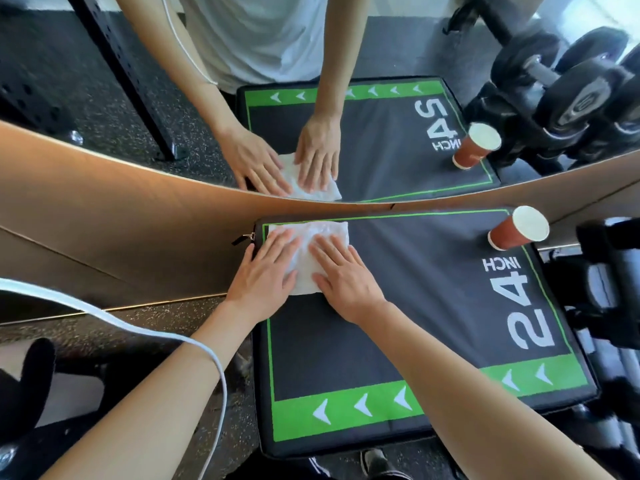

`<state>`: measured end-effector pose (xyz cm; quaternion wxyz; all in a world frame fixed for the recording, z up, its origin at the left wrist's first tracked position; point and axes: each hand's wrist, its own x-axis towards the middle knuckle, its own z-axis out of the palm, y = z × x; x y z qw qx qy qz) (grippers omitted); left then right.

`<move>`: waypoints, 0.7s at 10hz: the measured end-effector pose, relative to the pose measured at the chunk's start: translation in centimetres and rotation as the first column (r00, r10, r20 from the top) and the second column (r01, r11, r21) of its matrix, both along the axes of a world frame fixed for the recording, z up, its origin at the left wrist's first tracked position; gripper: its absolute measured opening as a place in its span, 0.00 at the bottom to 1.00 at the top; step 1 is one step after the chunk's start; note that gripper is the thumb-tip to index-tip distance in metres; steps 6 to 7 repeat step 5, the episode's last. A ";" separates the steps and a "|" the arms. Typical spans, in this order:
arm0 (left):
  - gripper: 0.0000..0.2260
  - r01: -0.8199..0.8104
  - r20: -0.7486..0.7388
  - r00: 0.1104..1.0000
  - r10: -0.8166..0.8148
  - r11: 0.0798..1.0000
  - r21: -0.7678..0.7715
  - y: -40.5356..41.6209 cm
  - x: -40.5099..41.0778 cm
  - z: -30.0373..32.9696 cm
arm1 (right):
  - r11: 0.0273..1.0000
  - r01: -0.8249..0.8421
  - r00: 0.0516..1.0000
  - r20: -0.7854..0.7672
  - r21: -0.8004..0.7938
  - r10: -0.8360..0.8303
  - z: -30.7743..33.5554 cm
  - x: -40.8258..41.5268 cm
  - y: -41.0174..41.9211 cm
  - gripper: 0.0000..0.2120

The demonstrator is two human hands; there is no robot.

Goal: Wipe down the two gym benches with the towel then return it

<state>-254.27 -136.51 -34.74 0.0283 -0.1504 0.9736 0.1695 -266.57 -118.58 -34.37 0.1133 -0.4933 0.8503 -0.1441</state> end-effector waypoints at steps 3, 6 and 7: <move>0.28 -0.015 0.000 1.000 0.015 1.000 0.004 0.3 0.2 0.3 | 0.994 0.007 1.000 0.023 0.111 -0.009 0.8 -0.1 -0.2 0.27; 0.29 -0.136 -0.027 0.990 0.136 0.991 -0.018 1.0 3.1 2.3 | 0.998 -0.018 1.000 0.014 0.052 0.017 2.7 0.7 0.3 0.27; 0.29 -0.136 -0.027 0.990 0.136 0.991 -0.018 1.0 3.1 2.3 | 0.998 -0.018 1.000 0.014 0.052 0.017 2.7 0.7 0.3 0.27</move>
